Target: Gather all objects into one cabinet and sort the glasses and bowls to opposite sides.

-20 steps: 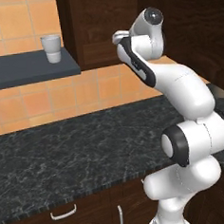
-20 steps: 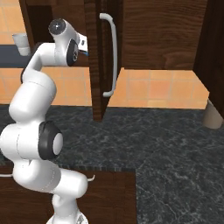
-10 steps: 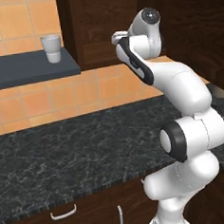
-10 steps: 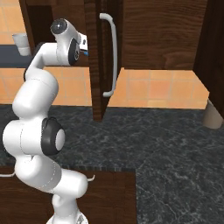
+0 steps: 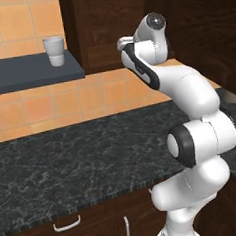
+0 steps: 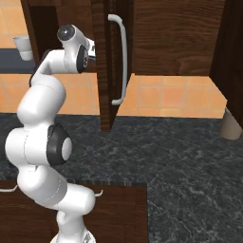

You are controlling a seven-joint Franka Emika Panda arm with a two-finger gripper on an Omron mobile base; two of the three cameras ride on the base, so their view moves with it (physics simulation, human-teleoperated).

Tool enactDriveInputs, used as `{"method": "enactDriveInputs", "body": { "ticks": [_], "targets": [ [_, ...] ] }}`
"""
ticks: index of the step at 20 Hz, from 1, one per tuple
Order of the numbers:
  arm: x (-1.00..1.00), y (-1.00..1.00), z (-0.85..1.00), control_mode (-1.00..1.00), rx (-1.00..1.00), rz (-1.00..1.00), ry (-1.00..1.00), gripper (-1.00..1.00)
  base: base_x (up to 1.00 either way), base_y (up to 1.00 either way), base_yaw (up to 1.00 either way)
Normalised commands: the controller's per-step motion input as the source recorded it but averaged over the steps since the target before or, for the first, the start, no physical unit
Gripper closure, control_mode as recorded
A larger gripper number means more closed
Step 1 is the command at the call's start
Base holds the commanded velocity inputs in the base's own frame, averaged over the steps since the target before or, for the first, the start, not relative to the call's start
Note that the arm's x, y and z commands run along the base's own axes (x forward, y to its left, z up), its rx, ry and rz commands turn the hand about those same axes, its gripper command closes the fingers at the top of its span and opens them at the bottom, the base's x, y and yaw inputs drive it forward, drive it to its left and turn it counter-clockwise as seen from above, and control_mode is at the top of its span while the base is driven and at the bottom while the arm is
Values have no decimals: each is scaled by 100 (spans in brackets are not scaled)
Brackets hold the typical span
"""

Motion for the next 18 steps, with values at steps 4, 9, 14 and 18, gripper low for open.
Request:
{"method": "enactDriveInputs", "body": {
  "ticks": [4,9,14,18],
  "targets": [
    [18,-2,0,-100,0,0,0,-100,0,0,0],
    [22,-2,0,-100,-2,0,0,-100,0,0,0],
    [12,0,-3,-100,-3,0,0,-100,0,0,0],
    [16,0,-1,-100,-2,0,0,-100,0,0,0]
  ]
}}
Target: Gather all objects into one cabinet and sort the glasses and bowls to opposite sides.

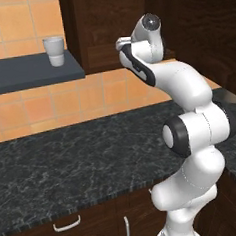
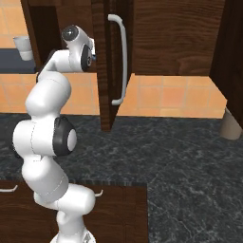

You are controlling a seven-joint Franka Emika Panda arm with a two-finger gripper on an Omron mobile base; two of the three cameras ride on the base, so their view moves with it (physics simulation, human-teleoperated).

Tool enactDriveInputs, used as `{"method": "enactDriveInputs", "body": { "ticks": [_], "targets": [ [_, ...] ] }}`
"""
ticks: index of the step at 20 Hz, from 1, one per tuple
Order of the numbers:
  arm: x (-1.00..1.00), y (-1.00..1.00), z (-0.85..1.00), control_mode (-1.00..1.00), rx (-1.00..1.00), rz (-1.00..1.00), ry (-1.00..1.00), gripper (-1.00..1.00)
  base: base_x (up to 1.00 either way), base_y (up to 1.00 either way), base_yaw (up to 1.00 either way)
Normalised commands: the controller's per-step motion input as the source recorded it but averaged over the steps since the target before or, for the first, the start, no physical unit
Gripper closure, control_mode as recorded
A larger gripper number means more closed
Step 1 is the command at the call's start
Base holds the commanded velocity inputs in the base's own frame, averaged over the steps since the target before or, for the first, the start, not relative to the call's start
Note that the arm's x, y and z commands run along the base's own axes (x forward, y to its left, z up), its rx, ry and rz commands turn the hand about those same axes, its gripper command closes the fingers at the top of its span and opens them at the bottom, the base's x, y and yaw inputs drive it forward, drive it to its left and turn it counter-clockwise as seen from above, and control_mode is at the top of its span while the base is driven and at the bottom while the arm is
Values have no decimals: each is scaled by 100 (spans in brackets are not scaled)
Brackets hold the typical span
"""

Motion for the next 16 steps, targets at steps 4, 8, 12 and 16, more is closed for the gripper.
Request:
{"method": "enactDriveInputs", "body": {
  "ticks": [4,8,12,16],
  "targets": [
    [12,0,0,-100,-1,0,0,-100,0,0,0],
    [0,0,0,-100,0,0,0,-100,0,0,0],
    [-4,0,0,-100,0,0,0,-100,0,0,0],
    [-5,0,-2,-100,0,0,0,-100,0,0,0]
  ]
}}
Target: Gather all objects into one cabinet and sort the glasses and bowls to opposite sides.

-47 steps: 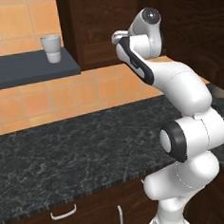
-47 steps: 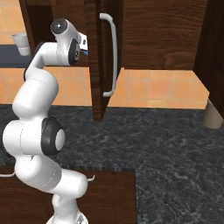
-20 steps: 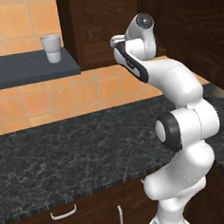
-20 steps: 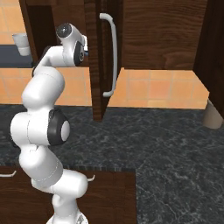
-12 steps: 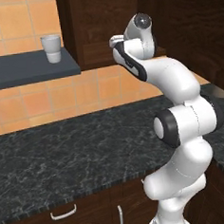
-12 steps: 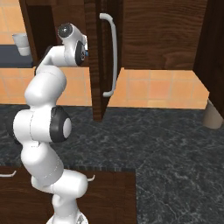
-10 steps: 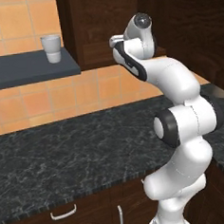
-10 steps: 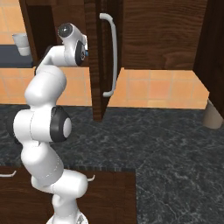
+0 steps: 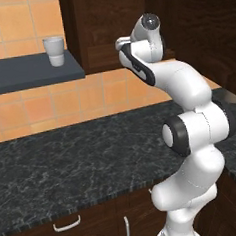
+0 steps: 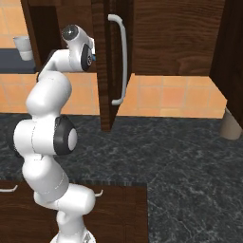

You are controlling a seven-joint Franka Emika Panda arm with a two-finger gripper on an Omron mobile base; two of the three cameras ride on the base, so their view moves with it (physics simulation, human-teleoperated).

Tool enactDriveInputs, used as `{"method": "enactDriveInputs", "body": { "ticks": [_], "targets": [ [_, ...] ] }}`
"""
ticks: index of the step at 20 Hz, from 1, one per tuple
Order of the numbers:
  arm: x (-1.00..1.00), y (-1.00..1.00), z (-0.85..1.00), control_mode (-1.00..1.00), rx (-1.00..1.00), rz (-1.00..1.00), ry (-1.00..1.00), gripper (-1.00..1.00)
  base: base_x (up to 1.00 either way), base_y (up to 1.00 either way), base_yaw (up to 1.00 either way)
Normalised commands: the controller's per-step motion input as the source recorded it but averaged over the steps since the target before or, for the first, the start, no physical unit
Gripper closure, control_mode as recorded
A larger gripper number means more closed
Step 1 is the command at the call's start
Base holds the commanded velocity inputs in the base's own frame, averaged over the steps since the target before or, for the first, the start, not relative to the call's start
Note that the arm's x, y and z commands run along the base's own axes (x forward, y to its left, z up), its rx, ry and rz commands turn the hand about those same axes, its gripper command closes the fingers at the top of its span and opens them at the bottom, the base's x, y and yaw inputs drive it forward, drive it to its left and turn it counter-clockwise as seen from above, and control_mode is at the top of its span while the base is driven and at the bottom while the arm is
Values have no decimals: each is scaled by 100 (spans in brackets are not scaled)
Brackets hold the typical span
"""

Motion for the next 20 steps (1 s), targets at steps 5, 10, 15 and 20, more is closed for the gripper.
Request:
{"method": "enactDriveInputs", "body": {
  "ticks": [5,10,15,20],
  "targets": [
    [0,0,-3,-100,0,0,0,-100,0,0,0],
    [0,0,-4,-100,0,0,0,100,0,0,0],
    [0,0,-2,-100,0,0,-7,100,0,0,0],
    [0,-4,0,-100,-1,0,-9,100,0,0,0]
  ]
}}
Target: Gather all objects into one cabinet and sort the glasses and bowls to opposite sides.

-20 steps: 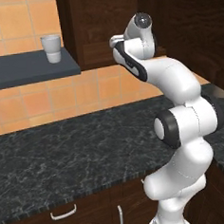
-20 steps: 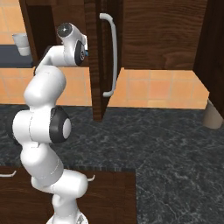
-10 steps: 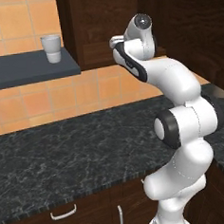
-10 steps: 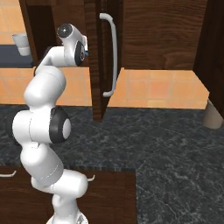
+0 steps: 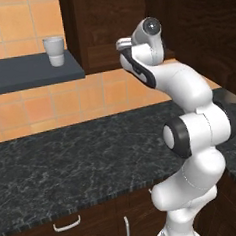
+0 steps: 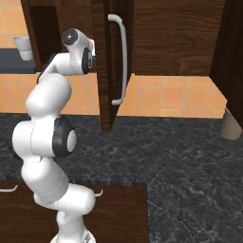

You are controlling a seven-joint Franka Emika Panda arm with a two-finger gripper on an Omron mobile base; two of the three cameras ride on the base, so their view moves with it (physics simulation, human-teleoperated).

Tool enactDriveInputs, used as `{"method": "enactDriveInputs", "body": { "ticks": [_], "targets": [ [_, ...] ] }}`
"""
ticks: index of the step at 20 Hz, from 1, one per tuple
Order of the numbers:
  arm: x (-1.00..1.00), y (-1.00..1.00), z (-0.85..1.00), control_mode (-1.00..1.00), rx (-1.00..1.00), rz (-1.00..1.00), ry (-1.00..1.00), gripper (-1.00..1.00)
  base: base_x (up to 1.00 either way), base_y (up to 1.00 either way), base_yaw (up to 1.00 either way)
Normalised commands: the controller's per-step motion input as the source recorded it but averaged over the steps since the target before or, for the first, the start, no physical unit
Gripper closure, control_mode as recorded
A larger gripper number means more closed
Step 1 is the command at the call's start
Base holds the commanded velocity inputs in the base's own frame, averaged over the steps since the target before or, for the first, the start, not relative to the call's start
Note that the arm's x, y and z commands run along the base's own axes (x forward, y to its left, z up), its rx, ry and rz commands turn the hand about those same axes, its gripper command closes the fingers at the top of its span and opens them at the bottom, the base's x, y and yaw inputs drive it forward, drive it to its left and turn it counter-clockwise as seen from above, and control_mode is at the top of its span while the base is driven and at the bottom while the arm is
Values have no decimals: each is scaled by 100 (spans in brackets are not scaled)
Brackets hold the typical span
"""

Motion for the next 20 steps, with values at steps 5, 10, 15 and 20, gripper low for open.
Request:
{"method": "enactDriveInputs", "body": {
  "ticks": [5,10,15,20],
  "targets": [
    [-57,-2,1,-100,0,0,-4,100,0,0,0],
    [-100,12,37,-100,0,0,0,100,0,0,0],
    [-100,24,11,-100,0,0,0,100,0,0,0],
    [-100,34,0,-100,3,0,3,100,0,0,0]
  ]
}}
